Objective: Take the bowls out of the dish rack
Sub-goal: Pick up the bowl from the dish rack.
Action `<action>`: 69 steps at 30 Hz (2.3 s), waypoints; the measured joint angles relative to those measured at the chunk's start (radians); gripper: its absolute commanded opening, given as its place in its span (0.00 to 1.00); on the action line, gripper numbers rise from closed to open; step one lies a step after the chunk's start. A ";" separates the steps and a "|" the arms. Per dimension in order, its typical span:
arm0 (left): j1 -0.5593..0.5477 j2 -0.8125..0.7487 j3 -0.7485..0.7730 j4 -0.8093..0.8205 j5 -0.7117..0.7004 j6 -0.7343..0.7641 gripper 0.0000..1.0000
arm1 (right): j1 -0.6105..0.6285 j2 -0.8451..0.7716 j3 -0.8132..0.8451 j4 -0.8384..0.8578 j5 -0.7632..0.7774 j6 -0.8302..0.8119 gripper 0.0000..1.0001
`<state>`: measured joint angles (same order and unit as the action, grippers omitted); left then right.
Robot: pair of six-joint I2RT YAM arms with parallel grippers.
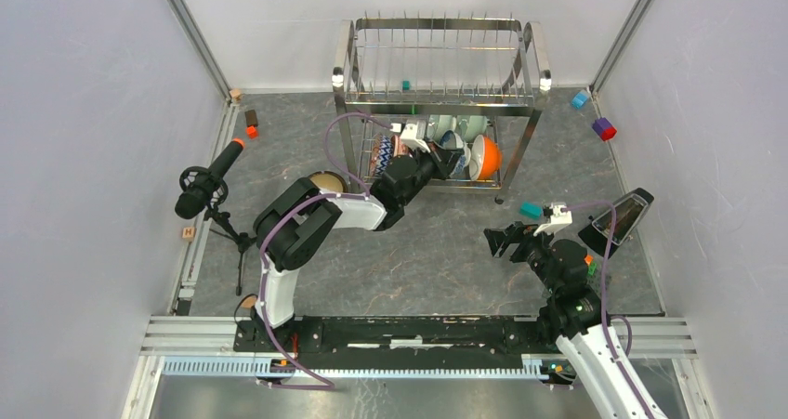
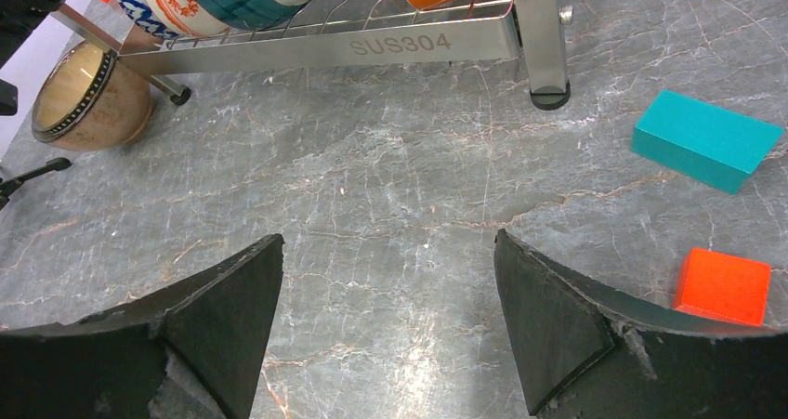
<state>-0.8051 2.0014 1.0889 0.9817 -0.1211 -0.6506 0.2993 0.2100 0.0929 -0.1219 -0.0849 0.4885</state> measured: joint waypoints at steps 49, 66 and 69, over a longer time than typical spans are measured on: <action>-0.134 -0.437 -0.438 0.134 -0.038 -0.096 0.02 | 0.000 -0.037 0.152 -0.140 -0.015 -0.024 0.92; -0.401 -0.866 -0.598 -0.377 -0.294 -0.042 0.02 | 0.015 0.089 0.283 -0.182 -0.126 -0.065 0.93; -0.441 -0.876 -0.594 -0.504 -0.330 -0.021 0.02 | 0.015 0.149 0.283 -0.181 -0.179 -0.073 0.93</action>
<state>-1.2465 1.1255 0.4950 0.4778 -0.4515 -0.6720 0.3145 0.3588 0.3759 -0.3031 -0.2638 0.4152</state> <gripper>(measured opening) 0.054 0.927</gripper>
